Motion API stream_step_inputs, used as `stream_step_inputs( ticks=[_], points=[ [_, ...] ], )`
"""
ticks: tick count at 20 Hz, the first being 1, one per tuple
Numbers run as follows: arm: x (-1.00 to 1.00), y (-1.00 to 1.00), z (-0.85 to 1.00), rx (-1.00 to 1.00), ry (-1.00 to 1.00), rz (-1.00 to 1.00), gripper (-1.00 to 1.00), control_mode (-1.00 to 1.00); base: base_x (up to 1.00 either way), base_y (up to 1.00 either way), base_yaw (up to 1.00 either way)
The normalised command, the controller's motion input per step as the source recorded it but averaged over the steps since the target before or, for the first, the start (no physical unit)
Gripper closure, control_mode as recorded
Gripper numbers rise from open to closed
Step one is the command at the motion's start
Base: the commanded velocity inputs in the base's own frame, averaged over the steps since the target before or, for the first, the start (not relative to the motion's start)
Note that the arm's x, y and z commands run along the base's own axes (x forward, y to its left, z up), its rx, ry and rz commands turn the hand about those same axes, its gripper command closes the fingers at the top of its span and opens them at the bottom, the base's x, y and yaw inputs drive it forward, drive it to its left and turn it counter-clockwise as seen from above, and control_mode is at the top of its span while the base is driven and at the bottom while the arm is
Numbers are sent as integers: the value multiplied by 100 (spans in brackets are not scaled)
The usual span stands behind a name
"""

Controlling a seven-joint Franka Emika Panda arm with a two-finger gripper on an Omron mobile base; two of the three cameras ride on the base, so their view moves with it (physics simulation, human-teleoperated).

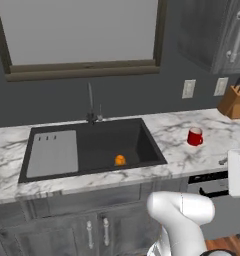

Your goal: Clear the mugs and bowl far away from the sink.

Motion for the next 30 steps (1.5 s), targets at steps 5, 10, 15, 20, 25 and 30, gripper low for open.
stream_step_inputs(
  ticks=[5,10,15,20,25,30],
  points=[
    [0,0,0,0,0,0,-100,100,47,-4,-8],
    [0,0,0,0,0,0,-100,100,35,-11,-7],
    [0,0,0,0,0,0,-100,100,26,-12,-5],
    [0,0,0,0,0,0,-100,100,49,-13,-6],
    [0,0,0,0,0,0,-100,100,59,-7,-4],
    [0,0,0,0,0,0,-100,100,42,0,0]
  ],
)
